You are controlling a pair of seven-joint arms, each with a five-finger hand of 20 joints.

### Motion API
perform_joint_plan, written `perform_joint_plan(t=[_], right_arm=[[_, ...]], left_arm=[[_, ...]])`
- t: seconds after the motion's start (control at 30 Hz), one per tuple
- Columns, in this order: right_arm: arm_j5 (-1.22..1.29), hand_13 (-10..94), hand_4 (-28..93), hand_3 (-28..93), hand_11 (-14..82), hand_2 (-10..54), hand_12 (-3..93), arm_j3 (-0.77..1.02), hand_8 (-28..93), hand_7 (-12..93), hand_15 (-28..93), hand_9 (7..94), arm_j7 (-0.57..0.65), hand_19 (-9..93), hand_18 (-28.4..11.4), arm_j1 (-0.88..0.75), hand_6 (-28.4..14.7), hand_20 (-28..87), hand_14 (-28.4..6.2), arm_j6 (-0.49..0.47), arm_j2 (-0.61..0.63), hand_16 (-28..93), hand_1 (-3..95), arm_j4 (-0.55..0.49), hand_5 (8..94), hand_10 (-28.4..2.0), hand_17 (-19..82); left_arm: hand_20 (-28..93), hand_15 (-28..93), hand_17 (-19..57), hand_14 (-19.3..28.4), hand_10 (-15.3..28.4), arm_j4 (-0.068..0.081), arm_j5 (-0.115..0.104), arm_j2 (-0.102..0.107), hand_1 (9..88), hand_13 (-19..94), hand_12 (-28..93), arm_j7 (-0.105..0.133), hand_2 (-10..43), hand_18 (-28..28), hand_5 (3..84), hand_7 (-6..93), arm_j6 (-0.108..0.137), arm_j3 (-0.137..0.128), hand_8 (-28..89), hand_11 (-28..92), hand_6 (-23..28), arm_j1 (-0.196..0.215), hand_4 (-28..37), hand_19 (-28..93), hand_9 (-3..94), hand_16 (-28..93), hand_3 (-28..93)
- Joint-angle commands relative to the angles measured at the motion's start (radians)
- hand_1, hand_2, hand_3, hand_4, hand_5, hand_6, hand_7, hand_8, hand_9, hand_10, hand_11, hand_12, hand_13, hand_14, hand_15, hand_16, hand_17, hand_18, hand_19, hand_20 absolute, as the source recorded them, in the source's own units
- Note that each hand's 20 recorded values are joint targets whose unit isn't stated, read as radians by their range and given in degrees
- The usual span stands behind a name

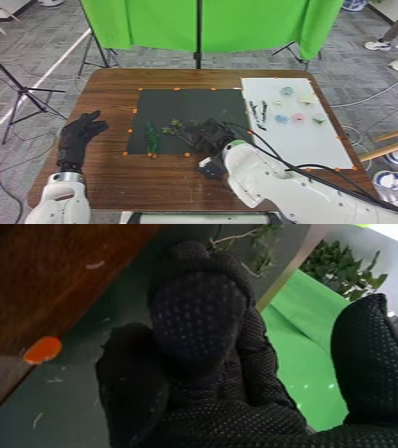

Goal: Arrange flowers

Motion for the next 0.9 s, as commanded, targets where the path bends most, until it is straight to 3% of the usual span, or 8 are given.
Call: perform_joint_plan(t=[0.03,0.33,0.6,0.77,0.9], right_arm=[[0.020,94,-13,62,10.5,7.8,13.7,-0.003,-12,37,55,74.5,-0.013,93,-11.1,-0.006,-6.0,30,-4.8,-0.028,-0.011,17,18.4,-0.008,62.0,-17.0,70],[0.027,94,-12,62,10.2,7.9,13.5,0.002,-12,36,54,74.2,-0.003,93,-11.1,-0.019,-5.8,30,-4.8,-0.048,-0.011,17,18.3,-0.018,62.0,-17.1,70],[0.005,94,-12,62,11.8,7.3,14.3,0.021,-12,37,54,76.1,0.010,93,-11.3,0.005,-5.8,31,-4.9,0.014,0.008,17,17.9,-0.053,63.6,-17.1,70],[-0.104,94,-11,62,13.5,2.4,15.8,0.067,-12,37,49,77.5,-0.012,93,-12.6,0.057,-5.5,32,-6.1,-0.021,0.048,22,22.3,-0.093,64.4,-17.0,66],[-0.252,94,-11,63,18.1,-3.8,18.2,0.115,-12,35,47,81.5,-0.006,93,-12.5,0.099,-5.1,31,-6.2,-0.124,0.074,24,26.3,-0.058,65.7,-16.0,66]], left_arm=[[16,28,13.0,21.6,18.1,0.009,0.004,-0.010,28.8,45,11,-0.007,13.9,18.1,53.6,7.4,-0.011,-0.001,-5,24,9.1,0.002,-23.0,33,54.7,-5,59],[16,28,13.0,21.6,18.1,0.011,0.005,-0.010,28.9,45,11,-0.010,13.9,18.1,53.8,7.4,-0.015,0.000,-5,24,9.2,0.001,-23.0,33,54.7,-5,59],[16,28,13.0,21.6,18.1,0.009,0.005,-0.010,28.9,45,11,-0.014,13.9,18.1,53.7,7.5,-0.019,-0.002,-5,24,9.1,0.005,-23.1,33,54.8,-5,59],[16,28,13.0,21.6,18.1,0.008,0.006,-0.008,28.9,45,11,-0.015,13.9,18.1,53.7,7.4,-0.017,-0.004,-5,24,9.2,0.007,-23.0,33,54.7,-5,59],[16,28,12.9,21.6,18.1,0.009,0.006,-0.004,28.8,45,11,-0.018,13.9,18.2,53.8,7.3,-0.017,-0.003,-5,24,9.2,0.005,-23.0,33,54.8,-5,59]])
